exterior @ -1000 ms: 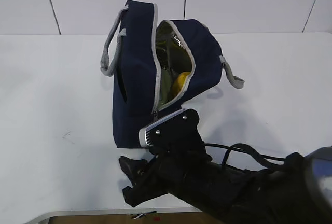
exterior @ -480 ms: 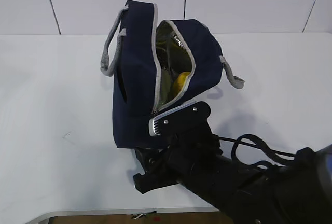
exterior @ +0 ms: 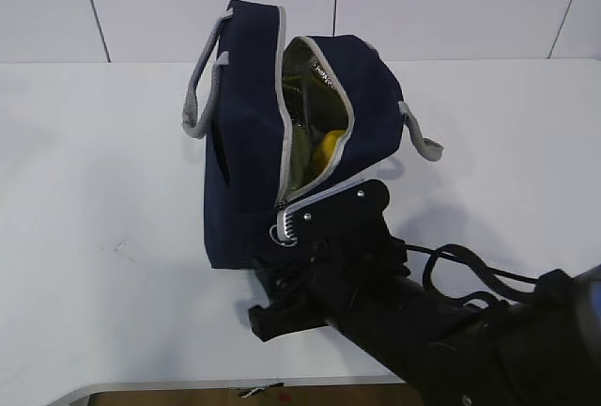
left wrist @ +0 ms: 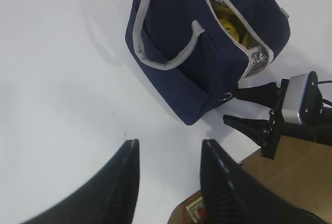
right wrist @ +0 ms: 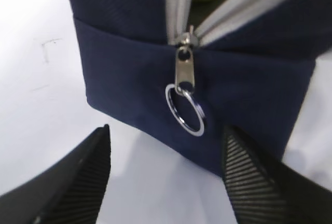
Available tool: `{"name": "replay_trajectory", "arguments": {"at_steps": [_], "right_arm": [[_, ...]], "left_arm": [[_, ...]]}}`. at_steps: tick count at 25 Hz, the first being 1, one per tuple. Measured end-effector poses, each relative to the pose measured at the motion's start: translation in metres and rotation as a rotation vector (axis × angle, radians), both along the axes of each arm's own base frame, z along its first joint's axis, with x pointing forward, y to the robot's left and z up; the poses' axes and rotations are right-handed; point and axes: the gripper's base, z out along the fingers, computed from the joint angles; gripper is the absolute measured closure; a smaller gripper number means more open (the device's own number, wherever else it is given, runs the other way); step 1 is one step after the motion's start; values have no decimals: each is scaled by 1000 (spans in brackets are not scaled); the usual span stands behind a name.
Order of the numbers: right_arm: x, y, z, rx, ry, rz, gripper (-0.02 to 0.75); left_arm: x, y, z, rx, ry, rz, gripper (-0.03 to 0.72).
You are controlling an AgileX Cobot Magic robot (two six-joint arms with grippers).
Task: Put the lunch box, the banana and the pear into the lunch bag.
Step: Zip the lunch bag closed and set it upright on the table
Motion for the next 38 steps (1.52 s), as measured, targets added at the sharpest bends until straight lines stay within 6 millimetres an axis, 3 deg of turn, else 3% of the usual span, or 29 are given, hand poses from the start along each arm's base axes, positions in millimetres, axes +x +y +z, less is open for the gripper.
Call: {"name": "replay_trajectory", "arguments": {"at_steps": [38], "right_arm": [[3, 8, -6, 51, -97, 53, 204]], "left_arm": [[0, 0, 0, 0, 0, 0, 392]]}}
